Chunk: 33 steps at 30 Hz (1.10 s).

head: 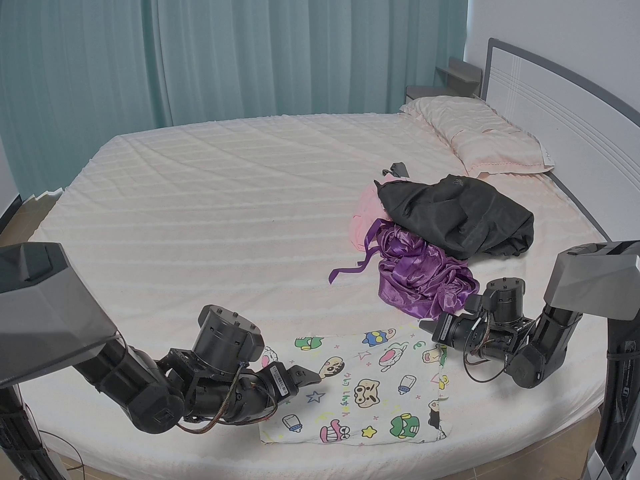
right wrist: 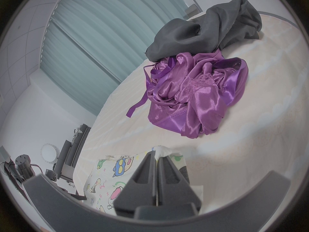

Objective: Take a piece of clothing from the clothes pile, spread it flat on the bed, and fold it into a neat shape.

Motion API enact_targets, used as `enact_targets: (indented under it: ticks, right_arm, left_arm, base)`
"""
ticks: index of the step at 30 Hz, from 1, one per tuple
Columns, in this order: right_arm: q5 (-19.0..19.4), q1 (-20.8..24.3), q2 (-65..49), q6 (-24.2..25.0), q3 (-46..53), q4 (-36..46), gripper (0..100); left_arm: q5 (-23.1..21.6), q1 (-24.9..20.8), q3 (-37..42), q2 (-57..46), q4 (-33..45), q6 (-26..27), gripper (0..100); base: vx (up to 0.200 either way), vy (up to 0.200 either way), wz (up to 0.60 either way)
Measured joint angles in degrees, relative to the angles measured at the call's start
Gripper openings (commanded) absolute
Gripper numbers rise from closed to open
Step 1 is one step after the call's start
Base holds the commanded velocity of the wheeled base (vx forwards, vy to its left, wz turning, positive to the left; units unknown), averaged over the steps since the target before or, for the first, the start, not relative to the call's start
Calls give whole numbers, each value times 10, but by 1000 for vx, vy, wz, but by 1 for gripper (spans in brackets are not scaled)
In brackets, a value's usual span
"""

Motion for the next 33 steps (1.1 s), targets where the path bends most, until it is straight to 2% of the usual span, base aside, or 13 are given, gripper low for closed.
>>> enact_targets:
  ticks: [2, 3, 12, 19, 29, 33]
  right_arm:
    - [0, 0, 0, 2, -1, 0, 0]
    - [0, 0, 1, 2, -2, 0, 100]
    - [0, -5, -9, 5, 5, -6, 100]
    - [2, -3, -50, 15, 58, -30, 100]
    - [7, 23, -94, 16, 151, -64, 100]
    - [26, 38, -99, 16, 177, -72, 100]
  left_arm:
    - [-1, 0, 0, 1, 0, 0, 100]
    - [-2, 0, 0, 2, 0, 0, 100]
    - [-4, 0, 0, 4, 0, 0, 100]
    - [-4, 0, 1, 4, 0, 0, 100]
    - [-4, -1, 2, 5, 0, 1, 100]
    - [-4, -1, 2, 5, 0, 1, 100]
  base:
    - [0, 0, 0]
    - [0, 0, 0]
    - [0, 0, 0]
    - [0, 0, 0]
    - [0, 0, 0]
    - [0, 0, 0]
